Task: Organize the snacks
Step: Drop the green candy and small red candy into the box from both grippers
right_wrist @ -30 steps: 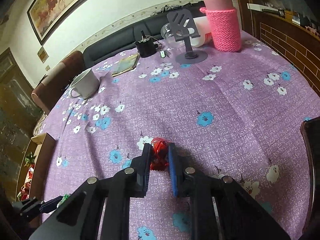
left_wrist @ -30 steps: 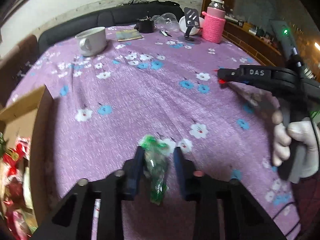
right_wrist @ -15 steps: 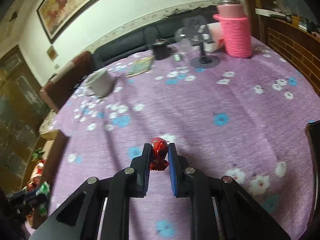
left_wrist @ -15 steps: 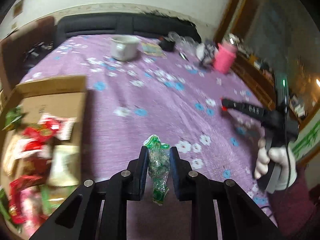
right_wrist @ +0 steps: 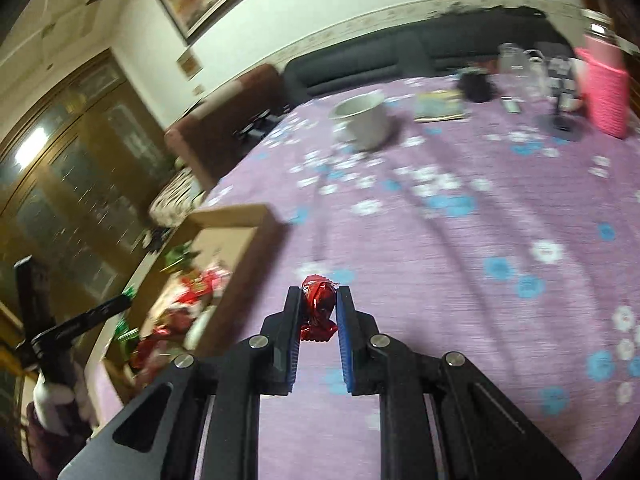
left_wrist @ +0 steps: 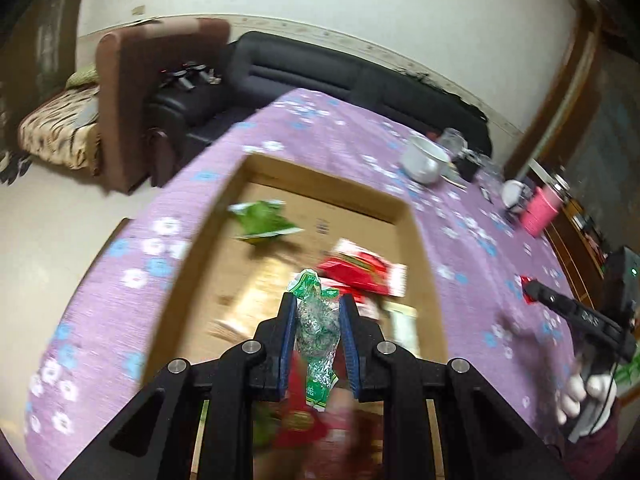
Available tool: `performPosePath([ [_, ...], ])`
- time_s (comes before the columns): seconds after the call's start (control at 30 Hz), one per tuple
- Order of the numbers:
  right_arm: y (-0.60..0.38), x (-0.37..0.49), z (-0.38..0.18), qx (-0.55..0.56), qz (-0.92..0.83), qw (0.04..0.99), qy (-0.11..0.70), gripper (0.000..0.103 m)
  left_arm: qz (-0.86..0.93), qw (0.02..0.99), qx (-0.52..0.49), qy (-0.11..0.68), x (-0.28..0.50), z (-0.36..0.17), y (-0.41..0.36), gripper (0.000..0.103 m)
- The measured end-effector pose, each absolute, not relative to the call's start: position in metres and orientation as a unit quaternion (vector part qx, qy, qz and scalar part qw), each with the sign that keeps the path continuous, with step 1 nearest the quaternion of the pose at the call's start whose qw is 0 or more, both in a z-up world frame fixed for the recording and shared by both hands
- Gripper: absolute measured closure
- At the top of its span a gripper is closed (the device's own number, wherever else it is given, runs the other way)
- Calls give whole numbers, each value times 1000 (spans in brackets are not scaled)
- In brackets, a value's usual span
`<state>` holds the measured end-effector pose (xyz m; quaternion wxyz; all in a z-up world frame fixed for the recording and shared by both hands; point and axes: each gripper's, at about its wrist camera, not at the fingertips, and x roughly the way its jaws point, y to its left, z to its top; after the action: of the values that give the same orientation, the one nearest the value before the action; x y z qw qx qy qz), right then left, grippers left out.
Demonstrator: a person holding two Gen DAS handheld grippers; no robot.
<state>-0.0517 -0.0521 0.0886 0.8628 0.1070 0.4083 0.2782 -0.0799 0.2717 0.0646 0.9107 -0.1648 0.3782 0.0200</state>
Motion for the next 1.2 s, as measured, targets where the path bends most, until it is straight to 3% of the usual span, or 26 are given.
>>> performPosePath([
  [0.47,110,-63,74,17,362,815,453,87,43,896,-176,405,-41,47,311,81],
  [0.5,115,-62,72,14,363,813,456,87,40,896,-182,404,-41,46,313,78],
  [0.63,135,-55,65,-2,360,812,460,86,31,901,-197,385,-55,51,317,45],
  [0.73,140,-47,63,-10,342,823,452,83,27,906,-204,371,-68,58,316,35],
  [1.0,94,-49,97,50,332,844,419,57,18,918,-205,338,-102,71,300,29],
  [1.2,41,-91,103,79,299,859,409,55,42,929,-185,319,-125,77,276,26],
])
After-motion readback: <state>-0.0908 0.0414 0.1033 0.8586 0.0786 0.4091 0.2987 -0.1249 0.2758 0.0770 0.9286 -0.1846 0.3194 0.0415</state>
